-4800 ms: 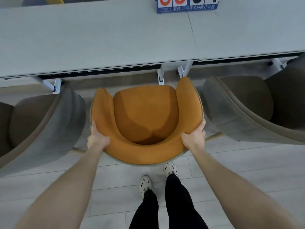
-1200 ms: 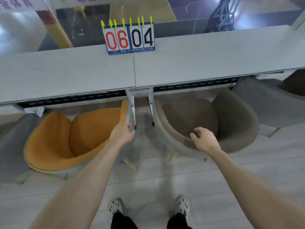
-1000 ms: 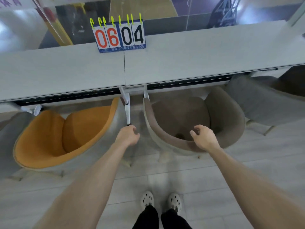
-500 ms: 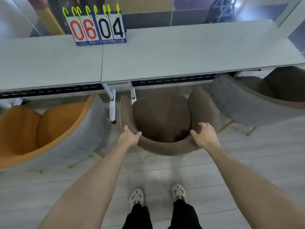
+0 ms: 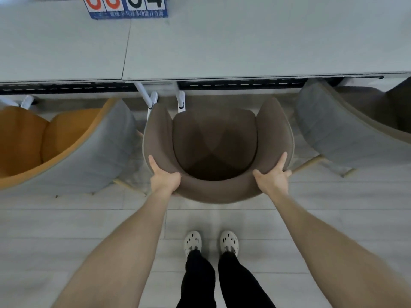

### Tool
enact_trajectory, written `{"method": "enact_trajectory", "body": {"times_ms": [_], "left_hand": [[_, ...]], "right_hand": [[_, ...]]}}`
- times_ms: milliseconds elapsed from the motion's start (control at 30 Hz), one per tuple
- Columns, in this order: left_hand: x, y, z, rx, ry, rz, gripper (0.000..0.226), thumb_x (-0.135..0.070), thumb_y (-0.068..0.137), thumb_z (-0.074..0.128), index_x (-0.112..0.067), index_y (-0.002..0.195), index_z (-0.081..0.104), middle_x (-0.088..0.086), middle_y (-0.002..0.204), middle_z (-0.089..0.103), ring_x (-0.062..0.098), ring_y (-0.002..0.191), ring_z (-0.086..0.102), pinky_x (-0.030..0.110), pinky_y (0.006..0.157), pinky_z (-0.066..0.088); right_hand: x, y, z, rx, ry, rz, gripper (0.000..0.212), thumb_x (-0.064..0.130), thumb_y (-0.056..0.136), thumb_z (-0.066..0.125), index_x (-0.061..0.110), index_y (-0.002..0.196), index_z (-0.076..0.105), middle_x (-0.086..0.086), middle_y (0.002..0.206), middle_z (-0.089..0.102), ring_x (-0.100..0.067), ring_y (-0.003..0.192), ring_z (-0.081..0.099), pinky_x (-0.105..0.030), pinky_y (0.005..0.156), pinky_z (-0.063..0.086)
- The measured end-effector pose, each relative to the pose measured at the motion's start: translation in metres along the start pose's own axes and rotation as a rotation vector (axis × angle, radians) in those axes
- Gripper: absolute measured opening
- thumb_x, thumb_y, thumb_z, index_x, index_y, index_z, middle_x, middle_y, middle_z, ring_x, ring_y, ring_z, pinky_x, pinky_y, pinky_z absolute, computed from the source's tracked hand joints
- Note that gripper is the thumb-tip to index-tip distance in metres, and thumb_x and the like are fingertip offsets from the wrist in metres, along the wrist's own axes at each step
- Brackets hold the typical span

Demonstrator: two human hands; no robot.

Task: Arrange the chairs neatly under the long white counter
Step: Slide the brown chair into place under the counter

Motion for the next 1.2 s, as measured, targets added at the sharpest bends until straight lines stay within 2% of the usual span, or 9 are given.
{"method": "enact_trajectory", "body": {"times_ms": [100,167,233,300,367,500,633,800,1200], "left_hand": [[0.003,0.0,-0.006,0.02,-0.002,0.007,0.112,-0.022,0.093,0.067,-0.043,0.166,-0.015,0.021,0.138,0.062,0.03,0.087,0.061,0.024,0.05,0.041],[0.005,0.004,-0.012,0.018,-0.023,0.008,0.113,-0.022,0.091,0.067,-0.045,0.166,-0.015,0.021,0.136,0.062,0.024,0.075,0.054,0.024,0.046,0.037],[0.006,0.008,-0.018,0.014,-0.034,0.012,0.115,-0.023,0.09,0.068,-0.047,0.165,-0.015,0.019,0.13,0.062,0.024,0.074,0.055,0.028,0.047,0.045],[0.005,0.012,-0.024,0.016,-0.044,0.008,0.117,-0.024,0.088,0.069,-0.048,0.165,-0.016,0.014,0.117,0.058,0.024,0.072,0.056,0.035,0.055,0.058],[0.002,0.019,-0.028,0.019,-0.041,0.004,0.119,-0.025,0.087,0.07,-0.05,0.163,-0.017,0.011,0.11,0.054,0.03,0.08,0.061,0.045,0.07,0.066],[-0.001,0.034,-0.031,0.04,-0.034,0.016,0.12,-0.028,0.086,0.07,-0.051,0.162,-0.02,0.011,0.11,0.055,0.033,0.085,0.064,0.049,0.08,0.066],[0.002,0.04,-0.028,0.024,0.007,0.03,0.121,-0.032,0.088,0.072,-0.049,0.162,-0.021,0.016,0.116,0.061,0.04,0.101,0.067,0.051,0.095,0.061],[0.003,0.041,-0.023,0.02,-0.001,0.024,0.122,-0.034,0.088,0.073,-0.052,0.16,-0.024,0.02,0.125,0.062,0.042,0.104,0.068,0.055,0.094,0.061],[0.006,0.052,-0.019,0.01,0.076,0.053,0.12,-0.037,0.091,0.07,-0.046,0.161,-0.027,0.021,0.13,0.065,0.042,0.108,0.068,0.052,0.099,0.059]], "right_hand": [[0.004,-0.004,0.004,0.005,-0.037,-0.006,0.12,0.044,0.092,0.075,0.039,0.166,-0.019,-0.025,0.161,0.02,-0.04,0.095,0.057,-0.042,0.089,0.049],[0.008,-0.008,0.007,0.029,-0.051,-0.01,0.12,0.043,0.093,0.074,0.038,0.166,-0.021,-0.025,0.162,0.019,-0.035,0.089,0.053,-0.042,0.089,0.05],[0.013,-0.011,0.011,0.037,-0.051,-0.007,0.12,0.042,0.094,0.074,0.038,0.166,-0.022,-0.026,0.163,0.017,-0.034,0.088,0.053,-0.044,0.092,0.053],[0.02,-0.013,0.015,0.031,-0.047,-0.017,0.119,0.04,0.094,0.074,0.038,0.166,-0.022,-0.026,0.165,0.015,-0.034,0.087,0.053,-0.045,0.094,0.054],[0.029,-0.013,0.017,0.033,-0.04,-0.022,0.119,0.039,0.095,0.073,0.037,0.166,-0.022,-0.027,0.165,0.013,-0.033,0.084,0.052,-0.042,0.09,0.051],[0.039,-0.011,0.019,0.011,-0.036,-0.039,0.118,0.039,0.096,0.073,0.035,0.167,-0.021,-0.028,0.164,0.015,-0.017,0.066,0.044,-0.036,0.084,0.044],[0.04,-0.01,0.019,0.009,-0.053,-0.025,0.117,0.041,0.096,0.072,0.037,0.166,-0.022,-0.028,0.162,0.018,-0.02,0.067,0.046,-0.039,0.085,0.045],[0.039,-0.004,0.015,0.038,-0.054,-0.033,0.118,0.041,0.096,0.072,0.039,0.165,-0.023,-0.027,0.161,0.019,-0.018,0.069,0.047,-0.038,0.084,0.046],[0.039,0.0,0.014,0.048,-0.028,-0.02,0.118,0.042,0.094,0.072,0.042,0.164,-0.023,-0.022,0.157,0.022,-0.019,0.072,0.049,-0.039,0.082,0.048]]}}
Point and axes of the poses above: each hand's wrist, its own y-axis towards the middle knuckle, its own z-axis out of the palm, x = y × z, the point moved 2 cm from there along y, towards the middle knuckle
